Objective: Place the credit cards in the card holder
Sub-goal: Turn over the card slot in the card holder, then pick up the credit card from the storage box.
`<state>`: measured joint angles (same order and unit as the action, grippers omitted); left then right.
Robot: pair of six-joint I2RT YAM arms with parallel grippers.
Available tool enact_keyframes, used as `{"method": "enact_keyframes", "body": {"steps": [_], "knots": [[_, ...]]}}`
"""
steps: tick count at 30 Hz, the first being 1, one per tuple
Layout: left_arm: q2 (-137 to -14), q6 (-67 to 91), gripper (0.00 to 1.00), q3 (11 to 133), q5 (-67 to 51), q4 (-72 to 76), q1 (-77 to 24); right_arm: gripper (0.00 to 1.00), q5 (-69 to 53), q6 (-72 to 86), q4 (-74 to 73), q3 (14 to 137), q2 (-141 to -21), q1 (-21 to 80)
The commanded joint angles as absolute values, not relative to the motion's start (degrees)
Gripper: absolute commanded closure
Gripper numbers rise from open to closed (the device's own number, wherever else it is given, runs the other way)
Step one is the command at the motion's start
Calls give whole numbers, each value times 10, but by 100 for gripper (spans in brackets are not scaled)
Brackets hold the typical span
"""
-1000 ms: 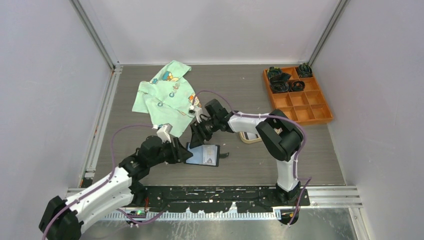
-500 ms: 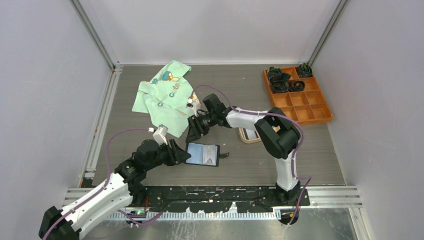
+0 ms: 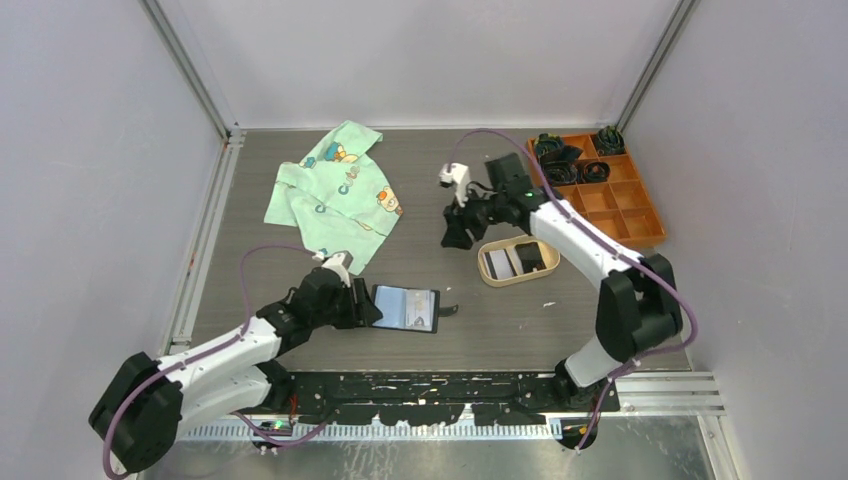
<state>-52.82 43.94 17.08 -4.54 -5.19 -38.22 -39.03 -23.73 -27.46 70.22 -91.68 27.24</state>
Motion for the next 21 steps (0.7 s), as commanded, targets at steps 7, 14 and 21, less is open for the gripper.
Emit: {"method": "enact_keyframes", "body": {"steps": [7,14,21], "knots": [[-610,416,51,196,-68,-3,-379,45,-404,-232,-243,625,-807,102],[-585,427,52,190,-75,8,-379,48,-386,-183,-364,667,-879,53],[-456,417,46,185,-66,-17,-379,47,-302,-117,-361,664,-933,44]]}}
